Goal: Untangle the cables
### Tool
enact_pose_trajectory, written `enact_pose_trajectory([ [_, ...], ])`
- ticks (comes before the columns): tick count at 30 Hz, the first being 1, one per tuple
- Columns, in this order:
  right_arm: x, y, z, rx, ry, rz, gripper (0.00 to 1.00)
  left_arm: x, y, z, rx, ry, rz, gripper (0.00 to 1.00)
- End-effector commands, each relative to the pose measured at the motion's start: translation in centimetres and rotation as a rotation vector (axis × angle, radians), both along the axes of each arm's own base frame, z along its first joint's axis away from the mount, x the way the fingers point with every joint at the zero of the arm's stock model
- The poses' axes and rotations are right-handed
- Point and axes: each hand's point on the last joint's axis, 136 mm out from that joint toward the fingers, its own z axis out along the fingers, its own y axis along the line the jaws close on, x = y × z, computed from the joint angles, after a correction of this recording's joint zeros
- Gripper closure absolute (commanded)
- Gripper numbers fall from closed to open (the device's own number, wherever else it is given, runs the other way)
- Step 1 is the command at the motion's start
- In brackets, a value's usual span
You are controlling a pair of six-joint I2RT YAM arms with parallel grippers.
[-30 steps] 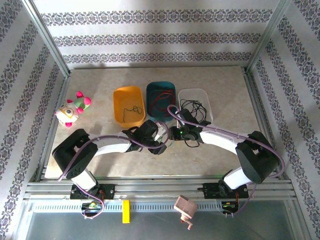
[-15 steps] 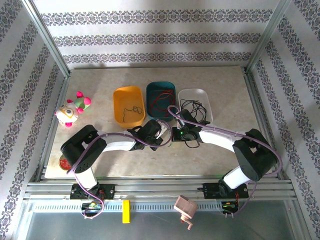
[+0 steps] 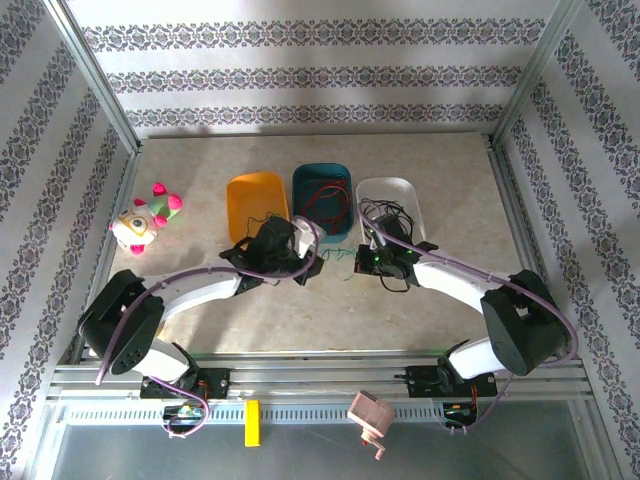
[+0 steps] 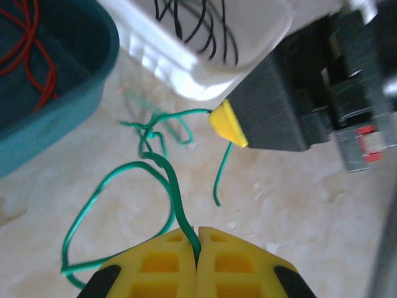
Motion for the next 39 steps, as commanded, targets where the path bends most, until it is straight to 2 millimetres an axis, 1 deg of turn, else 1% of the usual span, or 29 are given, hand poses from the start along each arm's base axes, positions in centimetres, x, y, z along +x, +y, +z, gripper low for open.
enact_pose_trajectory([
  [1,0.4,-1.5,0.1,0.004,-0.008,-0.074,1.00,-0.9,-0.3,3.6,-0.216,0.085,-0.073,1.00],
  [5,0.3,-2.3,-0.2,0.003,-0.002,-0.106,1.00,-0.8,0.4,5.5,-0.318,0.108,-0.085,1.00],
  [10,-0.2,-3.4,-1.2,0.001,0.023,-0.152,1.00,-0.4,1.5,6.7,-0.379,0.117,-0.069,1.00],
  [12,-0.3,-3.4,-1.3,0.007,0.027,-0.152,1.00,-0.4,1.8,7.0,-0.382,0.109,-0.064,1.00],
  [13,-0.4,-3.2,-1.2,0.016,0.025,-0.140,1.00,-0.4,1.9,6.9,-0.363,0.108,-0.066,1.00],
  [14,-0.4,-2.8,-1.0,0.031,0.020,-0.120,0.96,-0.5,2.0,6.6,-0.338,0.117,-0.065,1.00],
  [16,-0.4,-1.8,-0.3,0.065,-0.004,-0.079,0.82,-0.6,2.1,5.9,-0.299,0.131,-0.065,1.00],
  [17,-0.3,-1.3,0.4,0.079,-0.029,-0.058,0.72,-0.6,2.1,5.7,-0.289,0.134,-0.064,1.00],
  [18,-0.2,-0.9,1.0,0.088,-0.056,-0.037,0.66,-0.7,2.2,5.4,-0.279,0.140,-0.064,1.00],
  [19,-0.1,-0.5,1.6,0.088,-0.082,-0.020,0.64,-0.8,2.2,5.3,-0.272,0.142,-0.063,1.00],
  [21,0.0,0.2,2.8,0.074,-0.134,0.014,0.61,-0.9,2.1,5.0,-0.261,0.148,-0.064,1.00],
  [23,-0.1,0.8,3.5,0.064,-0.166,0.036,0.60,-1.0,2.1,4.7,-0.251,0.149,-0.058,1.00],
  [26,-0.1,1.6,3.9,0.066,-0.178,0.067,0.60,-0.9,2.2,4.1,-0.231,0.145,-0.042,1.00],
  [30,-0.4,2.7,3.9,0.054,-0.176,0.111,0.59,-1.0,2.1,3.5,-0.217,0.154,-0.042,1.00],
  [32,-0.4,2.7,3.8,0.043,-0.181,0.108,0.59,-1.2,2.1,3.3,-0.209,0.157,-0.044,1.00],
  [35,-0.1,2.1,3.6,0.021,-0.183,0.073,0.59,-1.2,2.1,2.9,-0.191,0.155,-0.034,1.00],
  [36,-0.1,1.9,3.6,0.011,-0.185,0.060,0.58,-0.8,2.4,2.6,-0.176,0.152,-0.013,1.00],
  [39,0.0,1.2,3.4,-0.015,-0.184,0.036,0.53,0.5,3.7,1.2,-0.096,0.134,0.089,1.00],
])
